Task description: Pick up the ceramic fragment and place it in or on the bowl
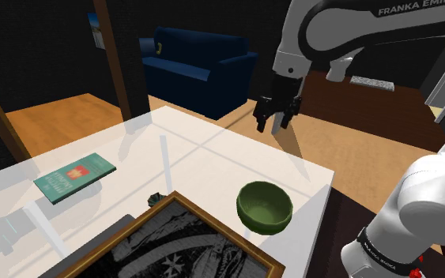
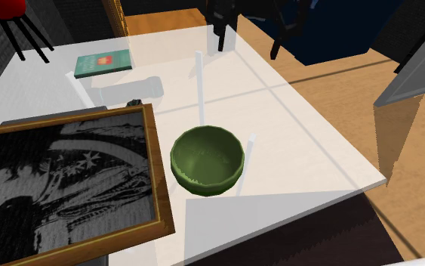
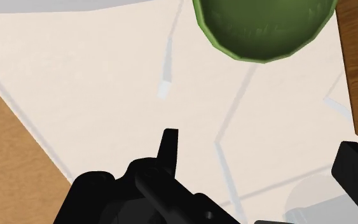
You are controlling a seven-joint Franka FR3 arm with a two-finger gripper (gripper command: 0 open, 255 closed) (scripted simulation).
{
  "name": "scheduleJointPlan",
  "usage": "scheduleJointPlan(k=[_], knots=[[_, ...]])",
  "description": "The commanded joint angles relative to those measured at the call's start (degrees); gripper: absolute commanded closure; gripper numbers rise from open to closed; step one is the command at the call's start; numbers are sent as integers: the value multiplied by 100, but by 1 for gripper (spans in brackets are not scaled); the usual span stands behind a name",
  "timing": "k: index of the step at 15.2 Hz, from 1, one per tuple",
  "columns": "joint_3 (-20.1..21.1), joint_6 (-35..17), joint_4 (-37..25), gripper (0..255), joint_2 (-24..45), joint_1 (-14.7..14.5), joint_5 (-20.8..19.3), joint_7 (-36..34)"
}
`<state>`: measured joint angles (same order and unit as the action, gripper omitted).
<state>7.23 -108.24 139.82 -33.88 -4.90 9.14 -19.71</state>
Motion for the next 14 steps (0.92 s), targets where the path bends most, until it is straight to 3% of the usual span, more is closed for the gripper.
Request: scheduleJointPlan(k=[1, 8, 14], knots=[[157, -323, -42, 0, 338, -51, 66, -139], [730, -1329, -390, 0, 1603, -209, 137, -717], [1142, -2030, -972, 0, 2836, -315, -125, -1325]])
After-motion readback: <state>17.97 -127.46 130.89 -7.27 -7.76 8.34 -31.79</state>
